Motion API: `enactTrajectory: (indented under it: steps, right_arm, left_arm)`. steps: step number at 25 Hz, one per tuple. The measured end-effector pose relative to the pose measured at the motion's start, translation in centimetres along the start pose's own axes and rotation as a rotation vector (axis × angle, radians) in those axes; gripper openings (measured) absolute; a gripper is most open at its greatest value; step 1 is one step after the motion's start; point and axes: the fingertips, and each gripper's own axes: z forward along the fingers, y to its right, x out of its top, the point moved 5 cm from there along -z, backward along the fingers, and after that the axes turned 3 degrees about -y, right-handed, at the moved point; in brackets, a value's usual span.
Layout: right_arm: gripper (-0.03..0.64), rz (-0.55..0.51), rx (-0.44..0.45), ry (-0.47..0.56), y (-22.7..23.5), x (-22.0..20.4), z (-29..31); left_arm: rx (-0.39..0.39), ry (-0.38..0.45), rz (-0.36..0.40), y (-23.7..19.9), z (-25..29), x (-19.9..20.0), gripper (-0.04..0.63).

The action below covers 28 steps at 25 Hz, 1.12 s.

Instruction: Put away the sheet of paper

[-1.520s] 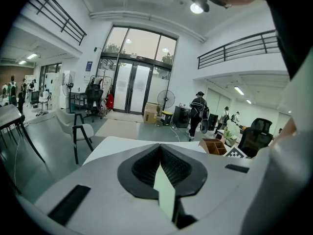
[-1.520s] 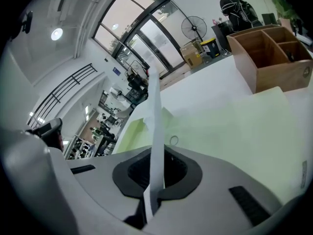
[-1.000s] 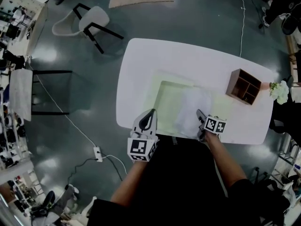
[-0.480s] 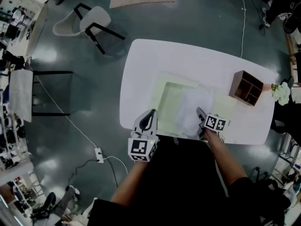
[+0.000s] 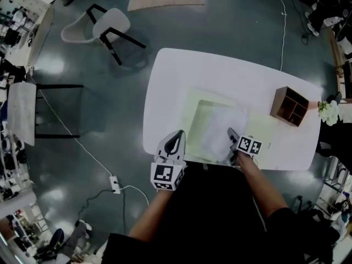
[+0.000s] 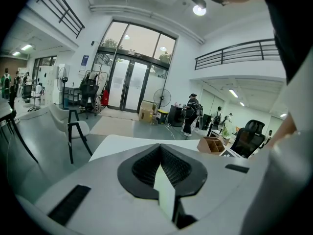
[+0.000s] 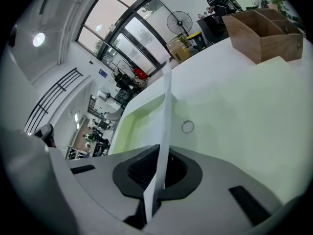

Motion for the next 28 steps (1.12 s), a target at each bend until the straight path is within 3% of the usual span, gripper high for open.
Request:
enactTrajectory:
  steps: [28]
  right_arm:
    - [0.000, 0.022, -0.005, -0.060, -5.8, -0.4, 6.2]
  left_arm:
    - [-0.065, -0.005, 0.002, -6.1, 1.6, 0.9, 0.003]
